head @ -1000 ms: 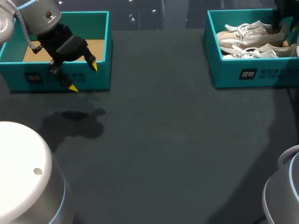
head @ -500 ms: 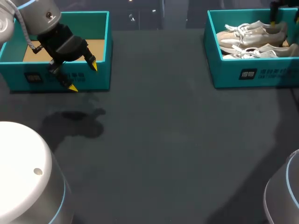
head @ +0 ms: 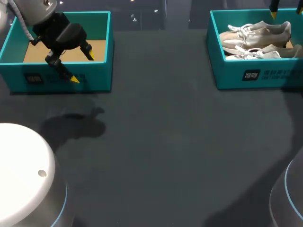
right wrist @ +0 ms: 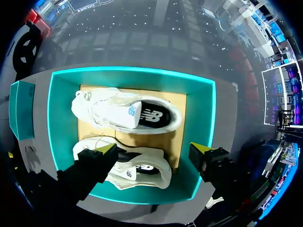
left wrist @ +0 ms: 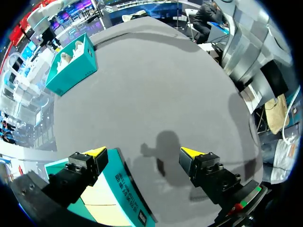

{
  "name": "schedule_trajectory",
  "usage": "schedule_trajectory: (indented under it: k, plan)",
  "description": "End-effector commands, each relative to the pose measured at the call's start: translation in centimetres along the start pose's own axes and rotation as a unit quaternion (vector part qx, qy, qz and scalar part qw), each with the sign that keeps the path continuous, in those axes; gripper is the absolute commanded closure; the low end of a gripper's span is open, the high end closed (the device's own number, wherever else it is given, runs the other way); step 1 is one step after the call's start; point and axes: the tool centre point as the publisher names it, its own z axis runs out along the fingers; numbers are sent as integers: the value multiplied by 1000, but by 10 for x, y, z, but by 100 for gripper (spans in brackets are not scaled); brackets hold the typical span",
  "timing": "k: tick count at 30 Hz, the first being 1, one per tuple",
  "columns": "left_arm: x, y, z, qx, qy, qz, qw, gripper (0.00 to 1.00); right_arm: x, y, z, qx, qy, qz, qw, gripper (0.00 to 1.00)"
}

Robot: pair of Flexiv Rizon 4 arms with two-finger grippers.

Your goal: Take the shoe out of the shoebox, open the shoe tongue, remove and reinsert the insole, then place the shoe into the shoebox

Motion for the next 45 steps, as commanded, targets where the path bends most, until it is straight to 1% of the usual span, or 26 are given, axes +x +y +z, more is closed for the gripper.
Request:
schedule_trajectory:
  k: [1, 4, 5, 8, 9, 23, 24, 25, 26, 27, 29, 30, 32, 33, 35, 37, 39, 41, 42, 45]
  plan:
    - [0, 6, -22, -54, -7, -102, 993, 0, 12, -37, -22, -20, -3, -1, 1000, 0]
    - [3, 21, -31, -84, -12, -181, 980, 0, 19, -50, -33, -22, 5, -1, 1000, 0]
    - [3, 28, -34, -82, -19, -217, 972, 0, 22, -54, -36, -20, 6, 0, 1000, 0]
    - [3, 49, -46, -89, -51, -278, 955, 0, 31, -60, -46, -9, 5, -6, 1000, 0]
    - [4, 53, -50, -105, -74, -277, 952, 0, 31, -60, -46, -9, 5, -6, 1000, 0]
    - [4, 53, -50, -105, -74, -277, 952, 0, 31, -60, -46, -9, 5, -6, 1000, 0]
    - [2, 52, -51, -110, -74, -301, 944, 0, 32, -60, -47, -1, -1, 8, 1000, 0]
    - [0, 54, -52, -112, -74, -320, 938, 0, 33, -62, -48, -4, -8, 19, 1000, 0]
    - [0, 57, -53, -115, -71, -339, 931, 0, 34, -66, -50, -8, 1, 26, 1000, 0]
    - [-2, 59, -53, -134, -75, -367, 918, 0, 34, -71, -53, -10, 7, 33, 999, 0]
    - [-3, 64, -52, -149, -73, -396, 903, 0, 37, -80, -56, -10, 0, 45, 999, 0]
    - [-5, 68, -51, -170, -71, -427, 885, 0, 38, -84, -57, -10, 3, 49, 999, 0]
    - [-6, 74, -52, -182, -77, -458, 866, 0, 42, -93, -60, -7, 4, 53, 999, 0]
    - [-8, 77, -52, -191, -72, -481, 852, 0, 44, -97, -62, -7, 5, 54, 999, 0]
    - [-10, 85, -53, -200, -82, -511, 832, 0, 47, -105, -63, -7, 10, 57, 998, 0]
    - [-10, 93, -56, -201, -79, -536, 816, 0, 53, -111, -64, -2, 14, 55, 998, 0]
    - [-11, 103, -59, -204, -82, -568, 793, 0, 60, -116, -64, 4, 13, 56, 998, 0]
    - [-11, 113, -61, -210, -90, -603, 764, 0, 65, -120, -64, 5, 18, 54, 998, 0]
    - [-9, 117, -64, -203, -88, -613, 759, 0, 68, -123, -64, 7, 18, 55, 998, 0]
    - [-3, 127, -69, -191, -87, -656, 725, 0, 75, -130, -65, 9, 16, 58, 998, 0]
